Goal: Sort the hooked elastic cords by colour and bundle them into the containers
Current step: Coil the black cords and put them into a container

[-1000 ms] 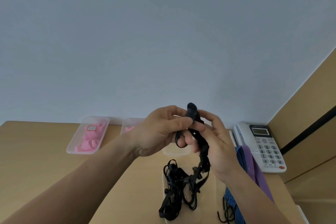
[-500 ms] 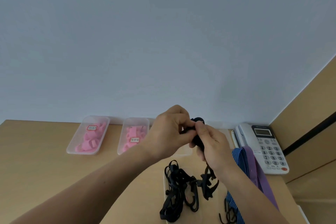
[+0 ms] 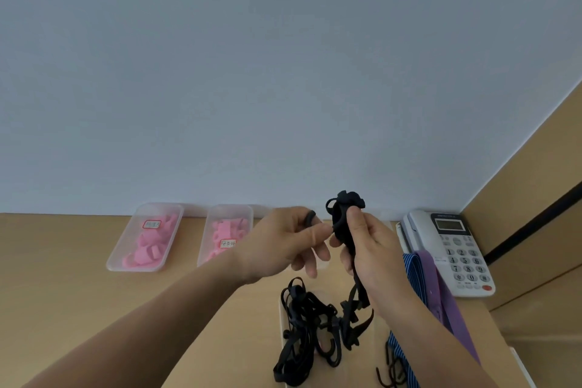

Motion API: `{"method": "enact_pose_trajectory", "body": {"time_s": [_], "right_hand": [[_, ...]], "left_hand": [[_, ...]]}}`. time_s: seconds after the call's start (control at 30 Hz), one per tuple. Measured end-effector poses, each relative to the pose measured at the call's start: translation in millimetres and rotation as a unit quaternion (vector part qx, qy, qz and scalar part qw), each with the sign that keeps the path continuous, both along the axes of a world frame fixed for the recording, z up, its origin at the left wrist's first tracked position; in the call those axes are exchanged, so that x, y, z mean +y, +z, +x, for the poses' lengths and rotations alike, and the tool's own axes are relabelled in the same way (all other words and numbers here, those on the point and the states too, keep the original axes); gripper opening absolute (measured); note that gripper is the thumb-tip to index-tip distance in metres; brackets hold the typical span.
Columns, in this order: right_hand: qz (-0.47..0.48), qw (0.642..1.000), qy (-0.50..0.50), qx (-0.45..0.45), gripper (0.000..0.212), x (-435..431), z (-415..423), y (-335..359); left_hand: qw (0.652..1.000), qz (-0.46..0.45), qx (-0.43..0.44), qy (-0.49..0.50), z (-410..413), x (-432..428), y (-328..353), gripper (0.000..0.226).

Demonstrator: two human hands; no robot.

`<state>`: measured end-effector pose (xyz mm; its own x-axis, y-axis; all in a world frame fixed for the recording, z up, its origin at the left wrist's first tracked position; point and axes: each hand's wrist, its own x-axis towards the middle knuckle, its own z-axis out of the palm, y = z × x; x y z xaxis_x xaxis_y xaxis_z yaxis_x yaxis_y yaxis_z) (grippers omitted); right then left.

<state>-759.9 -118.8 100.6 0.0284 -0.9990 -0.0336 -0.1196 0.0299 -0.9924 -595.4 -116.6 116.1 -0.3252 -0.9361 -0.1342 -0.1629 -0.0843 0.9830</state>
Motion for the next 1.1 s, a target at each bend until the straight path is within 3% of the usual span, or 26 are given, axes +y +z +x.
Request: {"method": "enact_pose_trajectory", "body": {"time_s": [0.1, 0.23, 0.37, 0.47, 0.53, 0.57, 0.6, 0.67, 0.73, 0.77, 0.83, 0.9, 1.03, 1.1], "right_hand": [[0.014, 0.998, 0.003, 0.054, 0.047, -1.9, 0.8, 3.2], [0.062, 0.994, 0.027, 0.082, 0.053, -4.4, 3.6, 1.6], [0.107, 0.994, 0.023, 0.022, 0.047, -2.5, 10.1, -1.0], [0.138, 0.986, 0.04, -0.081, 0.049, -2.4, 15.0, 1.9], [0.156, 0.977, 0.053, -0.136, 0.063, -4.7, 15.9, 4.1], [0.158, 0.976, 0.047, -0.146, 0.064, -5.6, 15.6, 4.7], [0.15, 0.977, 0.036, -0.147, 0.062, -6.1, 15.2, 5.0], [0.12, 0.982, 0.028, -0.146, 0.057, -5.8, 14.0, 3.6], [0.092, 0.983, 0.036, -0.152, 0.057, -6.1, 12.2, 0.9], [0.081, 0.985, 0.04, -0.147, 0.058, -6.4, 11.1, 0.0], [0.068, 0.987, 0.052, -0.134, 0.059, -6.1, 9.4, 0.0], [0.062, 0.987, 0.068, -0.133, 0.057, -5.0, 9.3, 1.4], [0.083, 0.991, 0.055, -0.084, 0.059, -3.6, 7.6, 5.6], [0.104, 0.993, 0.047, -0.03, 0.061, -2.8, 7.1, 4.8]], "left_hand": [[0.99, -0.073, -0.11, 0.054, -5.4, 2.9, -3.2, 0.02], [0.947, -0.193, -0.233, 0.103, -4.1, 4.8, -5.7, 0.022], [0.84, -0.355, -0.397, 0.099, 0.5, -4.4, -22.1, 0.019], [0.772, -0.458, -0.433, 0.086, 4.8, -11.2, -32.4, 0.034], [0.732, -0.509, -0.444, 0.084, 8.4, -15.7, -38.9, 0.022], [0.73, -0.523, -0.432, 0.076, 8.5, -15.0, -39.7, 0.014], [0.74, -0.525, -0.412, 0.087, 7.2, -14.4, -41.4, 0.008], [0.841, -0.416, -0.318, 0.138, 3.8, -10.8, -34.3, 0.003], [0.963, -0.169, -0.174, 0.116, 5.2, -8.7, -21.1, 0.022], [0.989, -0.071, -0.107, 0.074, 8.2, -8.8, -15.4, 0.031], [0.999, 0.045, -0.003, -0.006, 14.7, -9.8, -8.3, 0.036], [0.993, 0.092, 0.061, -0.041, 18.6, -9.0, -7.3, 0.036], [0.999, 0.03, 0.013, -0.034, 14.9, -3.5, -11.1, 0.015], [0.999, -0.006, -0.039, -0.004, 10.4, -1.5, -12.0, 0.015]]}}
